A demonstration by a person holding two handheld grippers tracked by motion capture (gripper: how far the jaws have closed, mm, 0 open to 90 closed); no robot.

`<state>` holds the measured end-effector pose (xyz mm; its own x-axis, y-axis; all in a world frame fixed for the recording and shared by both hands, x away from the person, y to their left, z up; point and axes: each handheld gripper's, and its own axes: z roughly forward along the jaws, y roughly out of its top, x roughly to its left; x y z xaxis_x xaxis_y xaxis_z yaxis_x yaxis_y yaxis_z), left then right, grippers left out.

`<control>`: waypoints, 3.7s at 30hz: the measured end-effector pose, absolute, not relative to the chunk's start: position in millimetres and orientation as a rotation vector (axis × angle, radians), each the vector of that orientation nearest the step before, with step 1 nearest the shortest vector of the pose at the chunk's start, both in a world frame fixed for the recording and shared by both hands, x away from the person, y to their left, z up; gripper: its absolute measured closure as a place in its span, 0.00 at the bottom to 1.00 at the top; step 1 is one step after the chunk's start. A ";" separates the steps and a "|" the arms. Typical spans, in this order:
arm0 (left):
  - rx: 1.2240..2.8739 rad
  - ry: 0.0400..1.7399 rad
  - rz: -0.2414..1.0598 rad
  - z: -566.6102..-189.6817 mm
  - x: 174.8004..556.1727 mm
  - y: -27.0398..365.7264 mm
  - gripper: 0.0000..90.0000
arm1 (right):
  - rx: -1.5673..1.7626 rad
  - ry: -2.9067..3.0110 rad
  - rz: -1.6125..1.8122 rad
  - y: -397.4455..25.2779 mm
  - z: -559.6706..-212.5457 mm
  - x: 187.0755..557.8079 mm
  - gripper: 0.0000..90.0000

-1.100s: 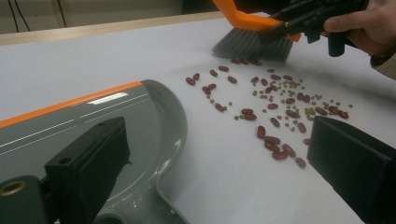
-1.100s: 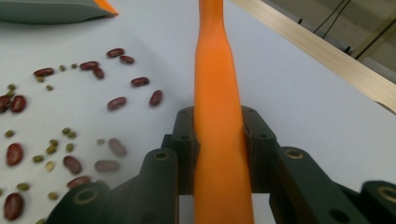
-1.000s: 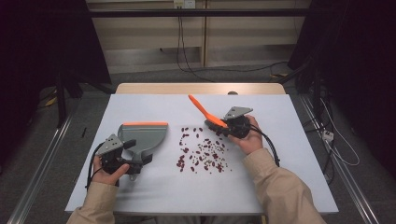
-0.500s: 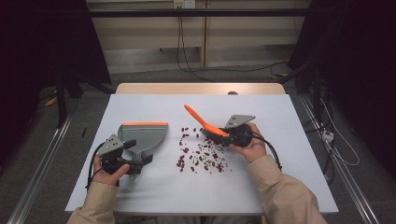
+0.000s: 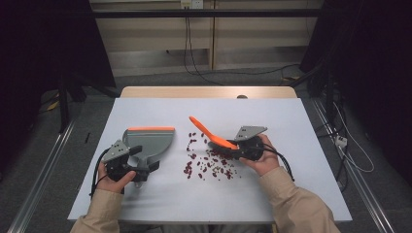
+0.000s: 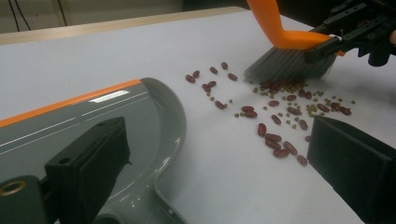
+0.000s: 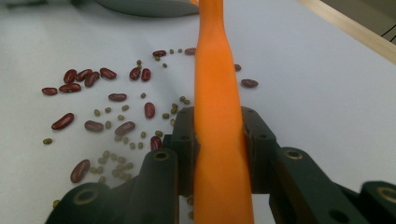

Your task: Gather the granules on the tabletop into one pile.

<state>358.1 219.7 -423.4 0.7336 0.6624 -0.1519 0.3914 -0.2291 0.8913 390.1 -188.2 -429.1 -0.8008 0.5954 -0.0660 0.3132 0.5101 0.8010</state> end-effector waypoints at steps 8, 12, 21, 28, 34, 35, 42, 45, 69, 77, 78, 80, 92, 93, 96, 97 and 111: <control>1.851 0.817 0.317 -422.8 358.1 220.7 0.06 | 0.779 2.323 1.267 -192.0 -417.8 394.1 0.79; 1.852 0.815 0.315 -422.7 358.2 220.8 0.06 | 0.800 2.302 1.263 -193.3 -413.4 405.0 0.79; 1.845 0.823 0.312 -422.7 358.6 221.8 0.06 | 0.860 2.252 1.242 -191.9 -418.6 440.2 0.79; 1.843 0.824 0.312 -422.8 359.1 222.0 0.06 | 0.872 2.244 1.242 -187.1 -420.4 458.4 0.79; 1.850 0.823 0.316 -422.8 358.8 221.6 0.06 | 0.868 2.246 1.249 -180.9 -425.3 469.5 0.79; 1.851 0.823 0.315 -422.8 358.9 221.6 0.06 | 0.874 2.243 1.259 -180.4 -426.1 471.6 0.79; 1.850 0.823 0.315 -423.0 359.2 221.6 0.06 | 0.858 2.240 1.228 -168.7 -428.9 482.1 0.79; 1.847 0.823 0.312 -423.4 359.5 221.6 0.06 | 0.845 2.235 1.226 -162.0 -428.8 486.4 0.79; 1.845 0.836 0.318 -424.0 360.2 222.6 0.06 | 0.564 2.411 1.201 -117.6 -440.1 492.4 0.79; 1.845 0.837 0.322 -423.6 359.8 222.4 0.06 | 0.469 2.480 1.233 -120.4 -439.4 476.9 0.79; 1.844 0.836 0.322 -423.5 359.8 222.3 0.06 | 0.458 2.488 1.233 -120.8 -439.4 474.7 0.79; 1.843 0.837 0.322 -423.5 359.6 222.2 0.06 | 0.443 2.501 1.238 -121.5 -439.0 470.5 0.79; 1.844 0.840 0.324 -423.0 358.5 221.5 0.06 | 0.368 2.564 1.254 -126.7 -437.0 440.9 0.78; 1.842 0.839 0.323 -423.0 358.5 221.4 0.06 | 0.365 2.568 1.254 -127.0 -436.6 438.9 0.78; 1.843 0.838 0.325 -422.9 358.2 221.2 0.06 | 0.355 2.577 1.254 -127.3 -435.5 432.5 0.78; 1.844 0.837 0.326 -422.9 358.1 221.1 0.06 | 0.352 2.579 1.255 -127.3 -435.4 430.3 0.78; 1.846 0.836 0.328 -422.8 357.6 220.0 0.06 | 0.323 2.595 1.293 -130.9 -432.9 411.7 0.78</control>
<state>357.6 220.0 -422.8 0.7198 0.6776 -0.1507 0.3946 -0.2208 0.8919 411.7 -130.9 -432.9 -0.9508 0.2929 -0.1012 0.0957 0.5881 0.8031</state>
